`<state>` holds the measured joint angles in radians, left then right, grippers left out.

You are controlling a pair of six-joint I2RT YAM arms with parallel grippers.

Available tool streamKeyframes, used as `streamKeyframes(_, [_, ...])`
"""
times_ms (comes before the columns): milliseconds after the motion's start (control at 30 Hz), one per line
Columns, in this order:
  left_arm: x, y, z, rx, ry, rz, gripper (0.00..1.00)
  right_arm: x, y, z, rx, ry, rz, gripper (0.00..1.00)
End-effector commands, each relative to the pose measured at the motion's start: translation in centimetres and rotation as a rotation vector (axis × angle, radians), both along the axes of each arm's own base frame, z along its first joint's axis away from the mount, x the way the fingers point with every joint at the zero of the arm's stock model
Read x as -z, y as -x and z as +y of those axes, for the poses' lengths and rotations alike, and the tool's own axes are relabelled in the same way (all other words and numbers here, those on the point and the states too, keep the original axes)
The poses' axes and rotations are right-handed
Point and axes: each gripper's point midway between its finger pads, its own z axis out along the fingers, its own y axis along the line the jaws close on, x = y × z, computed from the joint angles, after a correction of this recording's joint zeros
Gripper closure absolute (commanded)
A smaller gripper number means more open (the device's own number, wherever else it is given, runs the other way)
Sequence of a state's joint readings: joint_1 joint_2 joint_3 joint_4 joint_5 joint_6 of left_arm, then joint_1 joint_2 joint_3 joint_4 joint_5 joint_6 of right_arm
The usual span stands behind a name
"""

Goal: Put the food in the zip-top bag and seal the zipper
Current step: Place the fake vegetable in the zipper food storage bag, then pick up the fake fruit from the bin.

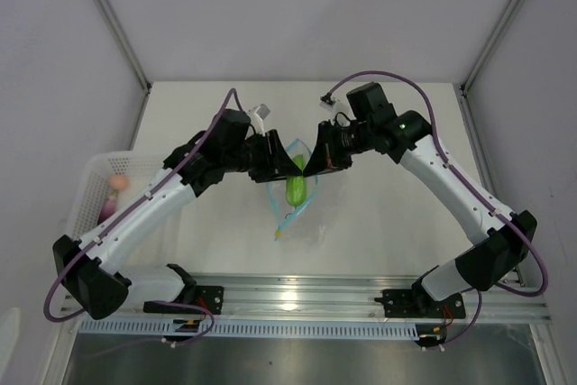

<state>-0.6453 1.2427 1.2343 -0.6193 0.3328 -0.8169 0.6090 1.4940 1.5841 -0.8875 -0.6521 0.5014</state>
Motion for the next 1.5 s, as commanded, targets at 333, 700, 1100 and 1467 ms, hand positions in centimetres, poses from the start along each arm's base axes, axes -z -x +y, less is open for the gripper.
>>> streamKeyframes(333, [-2.2,0.3,0.0,0.017,0.000,-0.147,0.01,-0.7,-0.2,-0.3,0.001,-0.058,0.028,1.00])
streamKeyframes(700, [-3.0,-1.7,5.8,-0.227,-0.100,-0.163,0.00,0.9,-0.4,-1.3,0.019,0.010,0.023,1.00])
streamKeyframes(1100, [0.7,-5.0,21.3,-0.869,-0.345,-0.065,0.00,2.1,-0.3,-1.4,0.008,0.039,0.064,1.00])
streamKeyframes(1467, [7.7,0.1,35.1,-1.282,-0.794,0.367,0.00,3.4,-0.4,-1.2,-0.022,0.064,0.089,1.00])
